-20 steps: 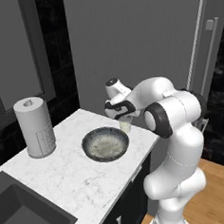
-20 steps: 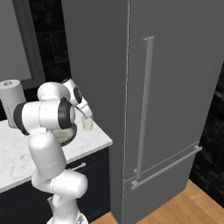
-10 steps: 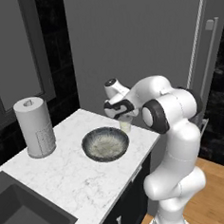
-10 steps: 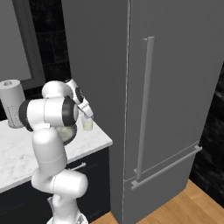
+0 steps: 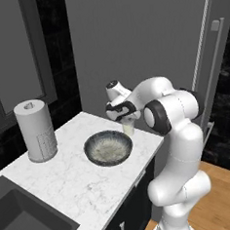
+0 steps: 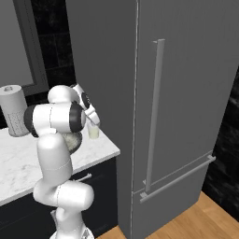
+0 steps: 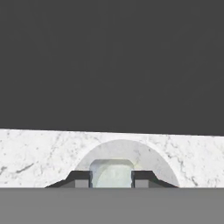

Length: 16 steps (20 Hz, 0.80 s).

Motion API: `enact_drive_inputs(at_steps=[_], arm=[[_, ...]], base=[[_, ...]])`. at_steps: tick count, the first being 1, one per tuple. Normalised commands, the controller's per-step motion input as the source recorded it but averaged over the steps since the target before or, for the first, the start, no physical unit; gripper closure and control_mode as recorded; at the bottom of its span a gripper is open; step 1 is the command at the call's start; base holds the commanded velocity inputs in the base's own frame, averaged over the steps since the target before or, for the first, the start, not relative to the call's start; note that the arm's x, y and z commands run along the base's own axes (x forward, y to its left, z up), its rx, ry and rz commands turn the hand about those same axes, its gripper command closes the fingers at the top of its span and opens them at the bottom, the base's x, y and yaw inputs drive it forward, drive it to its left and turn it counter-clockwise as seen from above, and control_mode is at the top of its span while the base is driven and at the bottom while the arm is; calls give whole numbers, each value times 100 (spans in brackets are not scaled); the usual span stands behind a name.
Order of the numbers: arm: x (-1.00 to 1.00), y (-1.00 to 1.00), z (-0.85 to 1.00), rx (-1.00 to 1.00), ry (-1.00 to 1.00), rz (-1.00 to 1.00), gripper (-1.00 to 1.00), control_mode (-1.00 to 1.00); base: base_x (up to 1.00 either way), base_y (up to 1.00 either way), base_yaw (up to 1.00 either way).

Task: Grab a lemon wedge from the fridge and one ice cube from the ice bowl, and put them in the glass of lemonade.

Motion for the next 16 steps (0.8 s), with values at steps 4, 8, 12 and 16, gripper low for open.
enact_drive_inputs(at_steps=[4,8,12,16], arm=[[-2,0,0,0,0,-1,100,-100],[-24,-4,1,0,0,-1,100,-100],[-20,-3,4,0,0,-1,100,-100],[-3,-3,6,0,0,-1,100,-100]], base=[[0,0,0],[0,0,0],[0,0,0],[0,0,0]])
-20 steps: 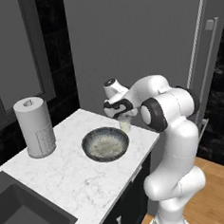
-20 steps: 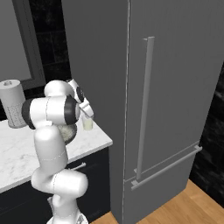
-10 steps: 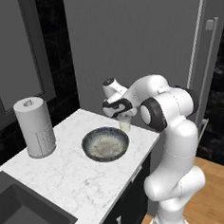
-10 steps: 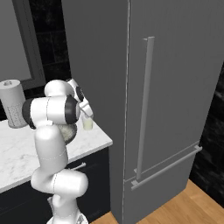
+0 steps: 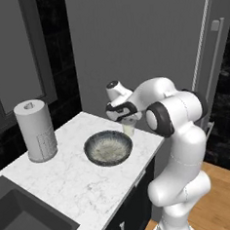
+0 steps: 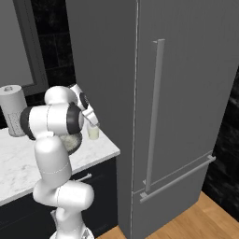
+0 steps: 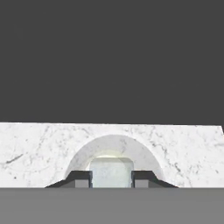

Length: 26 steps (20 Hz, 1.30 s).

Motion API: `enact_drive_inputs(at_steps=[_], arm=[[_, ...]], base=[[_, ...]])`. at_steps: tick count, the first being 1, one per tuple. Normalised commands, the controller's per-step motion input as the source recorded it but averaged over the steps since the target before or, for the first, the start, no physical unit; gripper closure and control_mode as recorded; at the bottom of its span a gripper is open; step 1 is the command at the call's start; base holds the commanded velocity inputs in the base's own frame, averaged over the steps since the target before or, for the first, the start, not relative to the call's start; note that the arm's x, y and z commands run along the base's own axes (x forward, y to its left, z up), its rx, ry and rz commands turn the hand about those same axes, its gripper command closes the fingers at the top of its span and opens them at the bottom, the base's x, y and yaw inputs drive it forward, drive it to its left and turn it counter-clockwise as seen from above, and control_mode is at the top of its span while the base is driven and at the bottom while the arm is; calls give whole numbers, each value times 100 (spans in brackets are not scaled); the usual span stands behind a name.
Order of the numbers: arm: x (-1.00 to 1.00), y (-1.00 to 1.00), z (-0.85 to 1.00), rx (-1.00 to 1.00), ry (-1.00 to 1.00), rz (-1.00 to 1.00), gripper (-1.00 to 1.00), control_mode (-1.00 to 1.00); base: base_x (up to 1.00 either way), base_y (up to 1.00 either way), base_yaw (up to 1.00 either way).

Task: Grab a lemon wedge from the fridge and one ice cube from the ice bowl, and put them in the glass of lemonade.

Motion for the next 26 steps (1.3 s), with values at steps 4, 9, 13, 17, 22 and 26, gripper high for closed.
enact_drive_inputs(at_steps=[4,9,13,17,22,26], arm=[[0,-6,25,1,0,-2,100,-100],[0,0,13,0,0,-2,100,-100],[0,0,-1,0,0,0,100,-100],[0,0,-2,0,0,0,-100,-100],[0,0,0,0,0,0,-100,-100],[0,0,0,0,0,0,-100,-100]], base=[[0,0,0],[0,0,0],[0,0,0],[0,0,0],[0,0,0],[0,0,0]])
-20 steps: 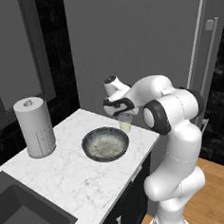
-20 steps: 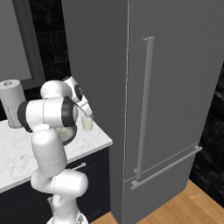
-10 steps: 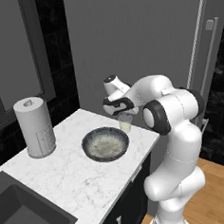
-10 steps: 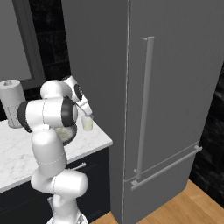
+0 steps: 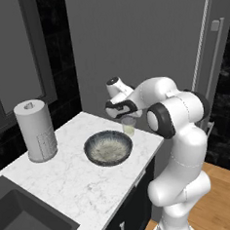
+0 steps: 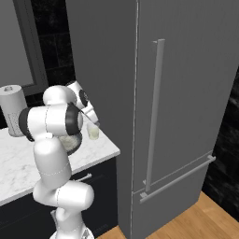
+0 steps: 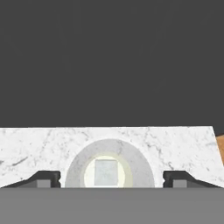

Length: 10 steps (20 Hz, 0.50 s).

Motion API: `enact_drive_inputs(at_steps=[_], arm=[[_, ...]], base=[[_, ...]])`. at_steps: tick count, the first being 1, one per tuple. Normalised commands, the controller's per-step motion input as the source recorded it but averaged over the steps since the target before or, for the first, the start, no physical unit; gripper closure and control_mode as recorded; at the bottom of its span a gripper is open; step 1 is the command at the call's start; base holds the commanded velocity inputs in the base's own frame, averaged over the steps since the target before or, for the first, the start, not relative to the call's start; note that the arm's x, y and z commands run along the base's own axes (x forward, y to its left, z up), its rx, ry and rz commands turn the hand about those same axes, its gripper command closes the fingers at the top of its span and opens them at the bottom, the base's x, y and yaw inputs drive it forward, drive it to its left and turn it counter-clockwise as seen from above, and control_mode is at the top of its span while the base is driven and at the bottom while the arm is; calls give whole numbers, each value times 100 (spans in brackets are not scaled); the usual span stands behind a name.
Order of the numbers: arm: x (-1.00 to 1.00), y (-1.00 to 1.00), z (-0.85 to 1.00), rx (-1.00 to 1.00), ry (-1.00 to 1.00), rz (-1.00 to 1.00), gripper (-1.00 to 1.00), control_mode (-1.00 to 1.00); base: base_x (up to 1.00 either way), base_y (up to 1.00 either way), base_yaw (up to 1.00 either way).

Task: Grab a lemon wedge from the fridge and one ice cube from the ice bowl, and put them in the glass of lemonade.

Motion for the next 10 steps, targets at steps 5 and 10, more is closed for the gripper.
enact_drive_inputs(at_steps=[5,10], arm=[[-38,8,0,0,0,0,-100,-100],[-81,8,23,0,0,4,-100,-100]], base=[[0,0,0],[0,0,0]])
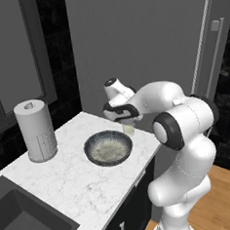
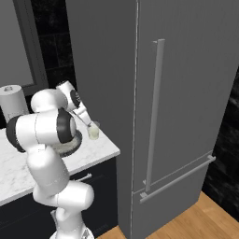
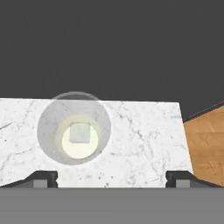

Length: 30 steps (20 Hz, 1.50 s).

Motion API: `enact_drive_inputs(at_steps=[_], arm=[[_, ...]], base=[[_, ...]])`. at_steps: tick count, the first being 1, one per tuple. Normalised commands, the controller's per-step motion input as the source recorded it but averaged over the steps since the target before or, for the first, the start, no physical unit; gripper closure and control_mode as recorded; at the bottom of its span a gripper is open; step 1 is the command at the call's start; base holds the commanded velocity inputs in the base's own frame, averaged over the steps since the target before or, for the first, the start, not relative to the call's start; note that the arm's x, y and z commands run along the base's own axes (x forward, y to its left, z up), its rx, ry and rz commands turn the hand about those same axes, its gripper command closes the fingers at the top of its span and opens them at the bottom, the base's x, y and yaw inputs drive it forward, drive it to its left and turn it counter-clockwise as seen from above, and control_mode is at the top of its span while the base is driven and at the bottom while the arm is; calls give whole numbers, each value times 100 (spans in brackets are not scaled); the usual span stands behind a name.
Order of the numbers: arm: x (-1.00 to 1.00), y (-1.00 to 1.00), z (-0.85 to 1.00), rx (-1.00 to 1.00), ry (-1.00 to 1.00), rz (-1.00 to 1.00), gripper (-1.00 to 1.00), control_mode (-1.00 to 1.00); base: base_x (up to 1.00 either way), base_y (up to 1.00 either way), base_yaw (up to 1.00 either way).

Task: Grab a lemon wedge from the fridge and one ice cube from the ice bowl, and put them in the glass of lemonade.

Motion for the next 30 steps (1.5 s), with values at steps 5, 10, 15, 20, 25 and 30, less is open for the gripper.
enact_drive_inputs(at_steps=[5,10,15,20,25,30], arm=[[-82,0,3,0,-2,39,-100,-100],[-91,0,0,0,-5,47,-100,-100],[-100,-14,4,0,-19,24,-100,-100],[-84,-20,4,1,-15,11,-100,-100],[-41,-30,0,2,-6,22,-100,-100],[-2,-42,0,5,0,15,-100,-100]], base=[[0,0,0],[0,0,0],[0,0,0],[0,0,0],[0,0,0],[0,0,0]])
